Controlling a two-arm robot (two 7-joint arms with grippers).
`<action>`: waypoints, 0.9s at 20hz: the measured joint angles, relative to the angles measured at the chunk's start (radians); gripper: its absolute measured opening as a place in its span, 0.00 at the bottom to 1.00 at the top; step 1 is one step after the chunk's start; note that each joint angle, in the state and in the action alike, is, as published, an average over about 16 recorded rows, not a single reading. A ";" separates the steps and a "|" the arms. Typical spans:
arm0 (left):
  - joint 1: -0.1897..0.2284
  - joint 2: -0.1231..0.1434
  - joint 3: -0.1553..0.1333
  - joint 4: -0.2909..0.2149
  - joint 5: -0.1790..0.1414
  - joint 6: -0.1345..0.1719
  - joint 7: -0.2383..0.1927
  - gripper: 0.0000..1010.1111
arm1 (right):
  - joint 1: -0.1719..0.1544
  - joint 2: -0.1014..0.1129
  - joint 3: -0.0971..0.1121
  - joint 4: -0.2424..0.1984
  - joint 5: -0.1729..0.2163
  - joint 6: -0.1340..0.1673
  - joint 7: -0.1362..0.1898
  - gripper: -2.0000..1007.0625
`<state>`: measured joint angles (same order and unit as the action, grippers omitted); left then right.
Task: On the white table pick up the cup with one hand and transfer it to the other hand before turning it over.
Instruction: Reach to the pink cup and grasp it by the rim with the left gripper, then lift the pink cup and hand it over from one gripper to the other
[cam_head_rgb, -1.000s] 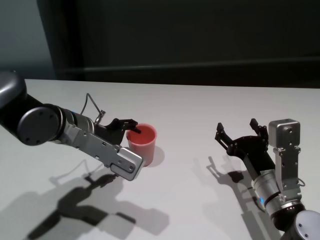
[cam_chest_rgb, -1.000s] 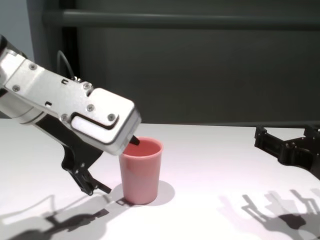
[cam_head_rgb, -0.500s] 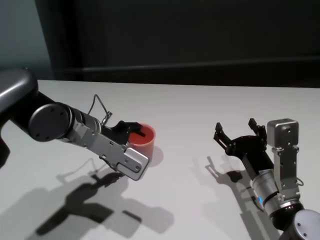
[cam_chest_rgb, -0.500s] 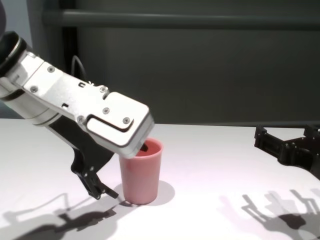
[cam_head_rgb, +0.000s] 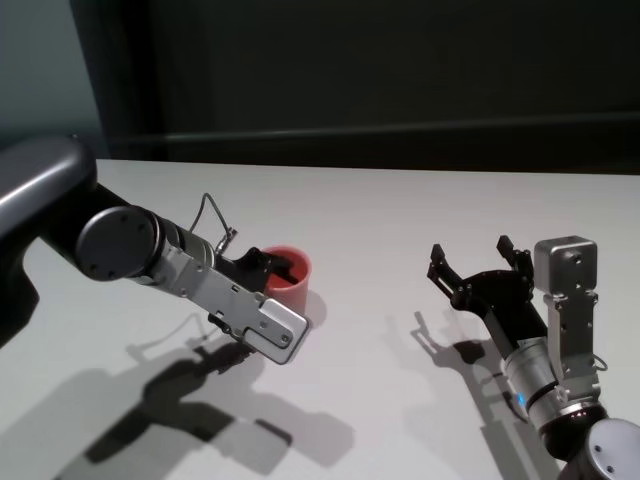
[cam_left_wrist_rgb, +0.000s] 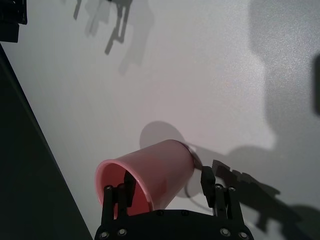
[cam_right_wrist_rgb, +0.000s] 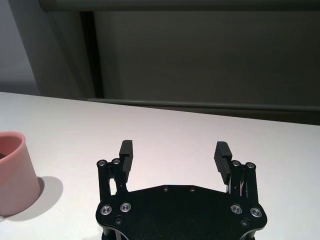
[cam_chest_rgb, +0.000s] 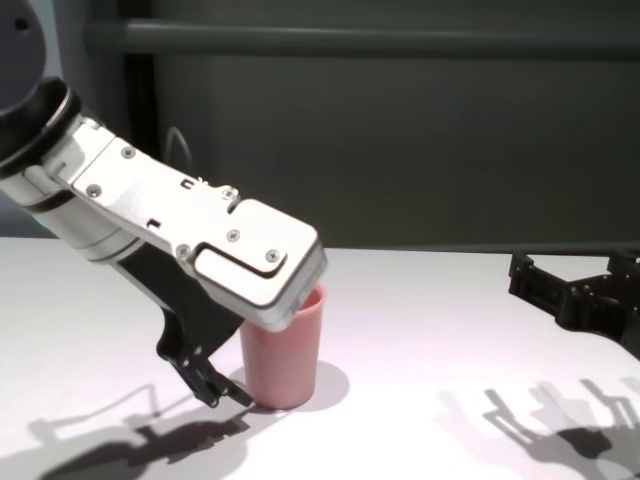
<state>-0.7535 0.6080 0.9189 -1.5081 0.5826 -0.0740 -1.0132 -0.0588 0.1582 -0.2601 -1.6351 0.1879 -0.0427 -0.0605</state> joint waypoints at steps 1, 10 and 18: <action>-0.002 -0.001 0.003 0.003 -0.002 -0.001 0.001 0.84 | 0.000 0.000 0.000 0.000 0.000 0.000 0.000 0.99; -0.006 -0.005 0.022 0.022 -0.024 -0.013 0.015 0.56 | 0.000 0.000 0.000 0.000 0.000 0.000 0.000 0.99; 0.000 0.000 0.028 0.033 -0.053 -0.020 0.044 0.32 | 0.000 0.000 0.000 0.000 0.000 0.000 0.000 0.99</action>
<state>-0.7532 0.6084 0.9467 -1.4752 0.5296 -0.0937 -0.9688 -0.0588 0.1582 -0.2601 -1.6351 0.1879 -0.0427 -0.0605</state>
